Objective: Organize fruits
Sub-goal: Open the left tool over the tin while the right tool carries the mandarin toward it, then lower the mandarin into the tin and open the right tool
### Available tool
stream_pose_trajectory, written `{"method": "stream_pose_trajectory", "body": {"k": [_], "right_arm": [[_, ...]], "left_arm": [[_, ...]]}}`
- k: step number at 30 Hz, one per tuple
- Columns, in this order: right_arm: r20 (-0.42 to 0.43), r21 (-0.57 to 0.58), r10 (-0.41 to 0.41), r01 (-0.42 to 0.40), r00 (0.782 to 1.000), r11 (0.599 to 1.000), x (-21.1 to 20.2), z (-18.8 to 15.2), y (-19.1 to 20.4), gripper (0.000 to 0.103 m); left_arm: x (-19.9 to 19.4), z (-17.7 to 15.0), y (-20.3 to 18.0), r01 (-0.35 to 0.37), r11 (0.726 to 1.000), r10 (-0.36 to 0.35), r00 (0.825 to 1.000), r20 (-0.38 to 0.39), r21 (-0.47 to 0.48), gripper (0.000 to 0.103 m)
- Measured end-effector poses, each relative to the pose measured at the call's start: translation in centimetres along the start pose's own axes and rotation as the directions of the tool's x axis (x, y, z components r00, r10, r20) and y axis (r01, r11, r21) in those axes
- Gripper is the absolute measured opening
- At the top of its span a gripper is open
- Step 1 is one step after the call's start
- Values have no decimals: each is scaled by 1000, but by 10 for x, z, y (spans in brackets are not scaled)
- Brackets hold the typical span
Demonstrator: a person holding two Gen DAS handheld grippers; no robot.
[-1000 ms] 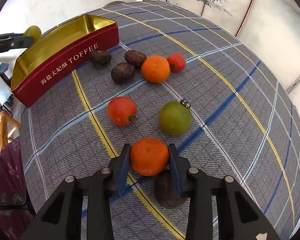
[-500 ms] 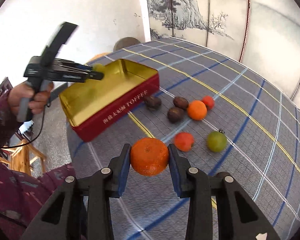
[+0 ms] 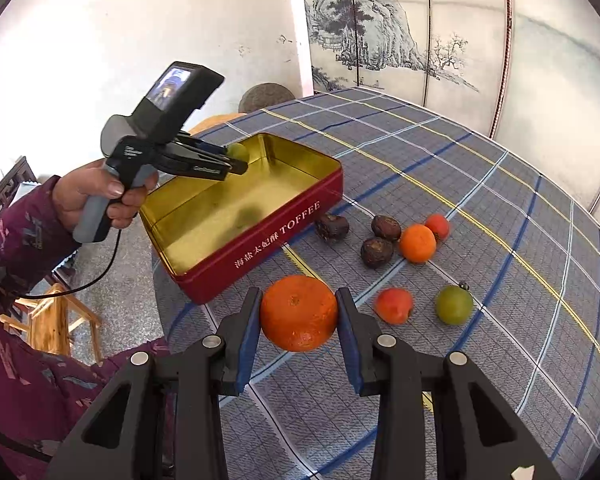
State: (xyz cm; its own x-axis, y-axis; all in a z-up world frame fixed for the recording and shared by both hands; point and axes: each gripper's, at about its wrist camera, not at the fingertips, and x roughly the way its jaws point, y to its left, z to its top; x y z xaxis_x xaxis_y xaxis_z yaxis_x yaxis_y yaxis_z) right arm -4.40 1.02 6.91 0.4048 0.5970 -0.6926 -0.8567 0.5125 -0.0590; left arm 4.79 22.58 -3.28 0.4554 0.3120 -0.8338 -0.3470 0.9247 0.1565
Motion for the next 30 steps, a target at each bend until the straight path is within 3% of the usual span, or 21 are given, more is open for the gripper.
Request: {"method": "stream_pose_trajectory", "body": {"k": [10, 13, 15, 17, 20, 30], "right_arm": [[14, 2, 8, -8, 1000, 1000, -2, 6, 6, 34], [13, 3, 11, -11, 1000, 1000, -1, 7, 8, 34], [13, 3, 13, -13, 1000, 1000, -1, 8, 9, 34], [13, 4, 17, -17, 1000, 1000, 0, 9, 11, 34], [19, 6, 30, -31, 999, 1000, 1, 13, 12, 34], [33, -31, 99, -98, 995, 995, 23, 47, 26, 34]], "left_arm": [[13, 2, 3, -15, 1000, 15, 999, -38, -7, 36], [16, 2, 5, -28, 1000, 28, 999, -45, -6, 42], [15, 2, 6, -40, 999, 40, 999, -33, -4, 48], [14, 3, 7, -53, 999, 52, 998, -23, -4, 61], [9, 4, 10, -52, 999, 52, 999, 6, -10, 66], [-23, -8, 19, -37, 998, 41, 996, 73, -56, 69]]}}
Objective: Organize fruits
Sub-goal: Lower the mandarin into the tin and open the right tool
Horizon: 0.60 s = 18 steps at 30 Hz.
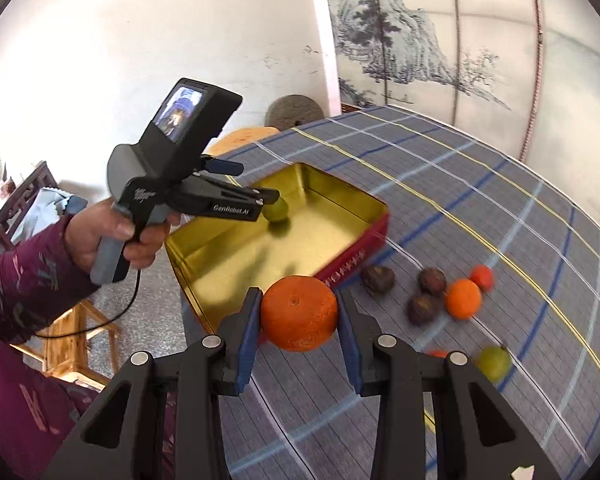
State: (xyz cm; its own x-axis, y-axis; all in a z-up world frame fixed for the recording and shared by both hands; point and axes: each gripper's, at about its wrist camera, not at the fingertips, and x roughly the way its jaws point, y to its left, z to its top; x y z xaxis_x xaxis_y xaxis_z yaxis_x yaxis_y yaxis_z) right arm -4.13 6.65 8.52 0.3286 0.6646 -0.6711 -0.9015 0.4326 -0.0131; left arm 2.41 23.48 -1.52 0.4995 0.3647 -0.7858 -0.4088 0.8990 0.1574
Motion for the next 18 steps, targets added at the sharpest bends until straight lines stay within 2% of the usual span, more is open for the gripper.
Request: {"method": "stream_pose_trajectory", "body": {"k": [9, 18], "right_arm": [[-53, 53, 142, -139, 988, 989, 67, 26, 6, 34], [-146, 83, 191, -181, 971, 980, 129, 34, 27, 35]], "left_arm": [[-37, -7, 26, -13, 995, 20, 997, 70, -100, 69], [-61, -12, 41, -28, 990, 45, 991, 126, -136, 73]]}}
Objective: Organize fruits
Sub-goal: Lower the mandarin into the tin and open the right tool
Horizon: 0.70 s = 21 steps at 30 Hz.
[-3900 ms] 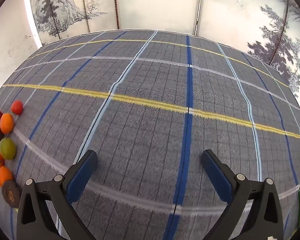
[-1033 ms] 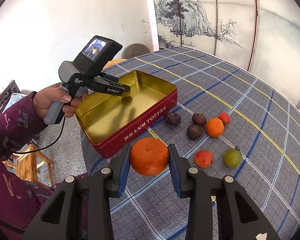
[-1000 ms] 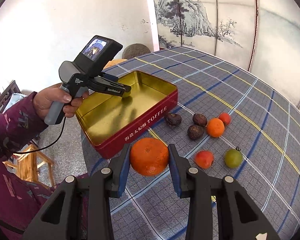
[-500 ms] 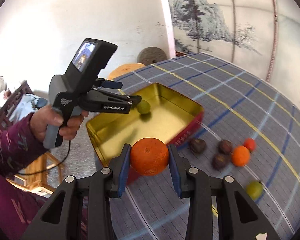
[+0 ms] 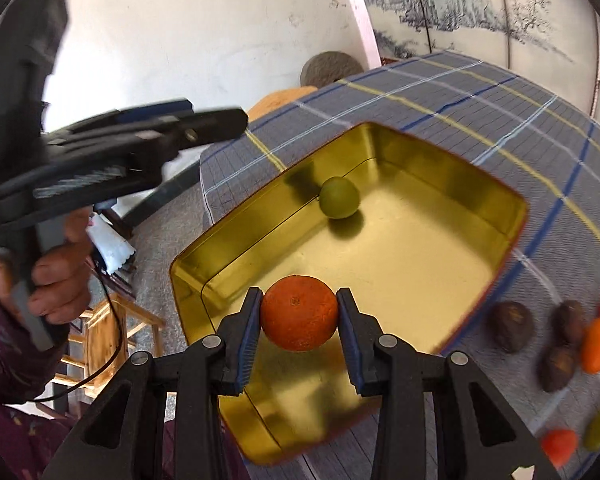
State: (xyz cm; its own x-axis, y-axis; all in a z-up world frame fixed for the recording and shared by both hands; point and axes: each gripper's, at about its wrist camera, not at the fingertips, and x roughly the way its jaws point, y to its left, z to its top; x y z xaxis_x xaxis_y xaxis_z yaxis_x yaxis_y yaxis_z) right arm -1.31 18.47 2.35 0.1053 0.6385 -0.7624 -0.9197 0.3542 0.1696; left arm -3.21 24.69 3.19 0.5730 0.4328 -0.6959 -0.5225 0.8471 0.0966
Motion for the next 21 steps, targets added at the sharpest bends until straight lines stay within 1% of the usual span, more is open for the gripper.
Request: {"method": "stream_pose_trajectory", "body": {"k": [10, 14, 17, 19, 20, 21], "right_arm": [[-28, 14, 4, -3, 1000, 1000, 34, 17, 6, 35], [-5, 35, 23, -23, 1000, 999, 36, 26, 8, 37], [35, 39, 29, -31, 999, 999, 29, 31, 9, 37], [64, 48, 33, -36, 997, 998, 24, 34, 7, 43], [79, 53, 35, -39, 996, 998, 21, 34, 6, 49], [93, 59, 39, -45, 995, 997, 17, 34, 5, 52]], "left_arm": [[-19, 0, -2, 1, 1000, -2, 998, 56, 11, 74], [-28, 0, -4, 1, 1000, -3, 997, 81, 18, 74], [-34, 0, -6, 2, 1000, -4, 995, 96, 25, 74], [-37, 0, -9, 2, 999, -5, 995, 103, 32, 74], [-39, 0, -10, 1, 999, -4, 994, 108, 36, 74], [-42, 0, -13, -1, 999, -3, 994, 113, 41, 74]]}}
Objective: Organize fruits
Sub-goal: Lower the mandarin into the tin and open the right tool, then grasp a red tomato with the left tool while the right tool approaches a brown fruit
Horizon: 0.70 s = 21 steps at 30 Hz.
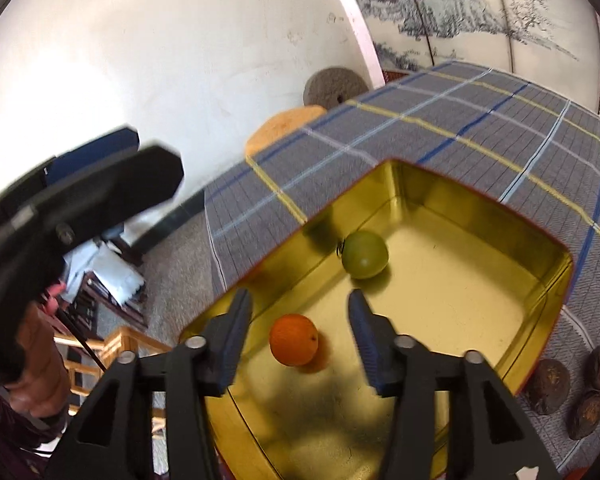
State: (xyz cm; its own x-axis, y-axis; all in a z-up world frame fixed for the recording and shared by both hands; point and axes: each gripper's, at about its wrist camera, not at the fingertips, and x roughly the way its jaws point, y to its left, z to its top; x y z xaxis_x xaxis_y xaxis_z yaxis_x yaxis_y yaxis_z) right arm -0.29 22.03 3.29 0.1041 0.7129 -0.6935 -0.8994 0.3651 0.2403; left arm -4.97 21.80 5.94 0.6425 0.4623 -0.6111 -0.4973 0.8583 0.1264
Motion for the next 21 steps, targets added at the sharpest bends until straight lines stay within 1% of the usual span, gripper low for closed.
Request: {"method": "stream_pose_trajectory", "body": {"k": [5, 7, 9, 11, 13, 14, 16, 17, 18, 19, 20, 21], "right_arm": [[50, 26, -4, 3, 999, 1000, -22, -3, -7, 52], [78, 21, -20, 19, 997, 1000, -38, -10, -10, 56], [117, 27, -55, 52, 992, 998, -62, -24, -15, 58], [157, 49, -93, 86, 983, 995, -87, -38, -25, 60], [202, 93, -163, 146, 966, 985, -121, -60, -42, 61], [220, 127, -214, 190, 952, 974, -142, -74, -55, 62], [230, 189, -296, 256, 927, 948, -171, -97, -78, 63], [226, 222, -355, 306, 907, 926, -186, -111, -91, 63], [203, 259, -437, 383, 876, 887, -202, -129, -106, 63], [181, 283, -487, 429, 854, 858, -212, -142, -118, 64], [154, 316, -543, 479, 826, 819, -225, -160, -132, 64], [138, 338, -577, 509, 805, 791, -235, -173, -142, 64]], "left_arm": [[-9, 1, -10, -4, 1000, 3, 1000, 25, 29, 76], [-11, 0, -16, 2, 999, -3, 1000, 26, 40, 78], [-13, -1, -21, 30, 999, -31, 999, 18, 46, 78], [-15, -3, -31, 75, 995, -76, 997, 12, 69, 78], [-19, -5, -46, 119, 986, -121, 993, 10, 117, 78], [-21, -6, -54, 147, 979, -150, 989, 7, 140, 78], [-24, -7, -73, 228, 958, -230, 973, -14, 172, 78], [-25, -8, -80, 258, 949, -258, 966, -25, 180, 78], [-27, -8, -94, 301, 934, -298, 953, -44, 193, 78], [-28, -8, -102, 330, 922, -325, 944, -58, 201, 78], [-28, -8, -112, 361, 909, -354, 933, -73, 206, 78], [-27, -7, -122, 395, 895, -384, 919, -92, 207, 78]]}}
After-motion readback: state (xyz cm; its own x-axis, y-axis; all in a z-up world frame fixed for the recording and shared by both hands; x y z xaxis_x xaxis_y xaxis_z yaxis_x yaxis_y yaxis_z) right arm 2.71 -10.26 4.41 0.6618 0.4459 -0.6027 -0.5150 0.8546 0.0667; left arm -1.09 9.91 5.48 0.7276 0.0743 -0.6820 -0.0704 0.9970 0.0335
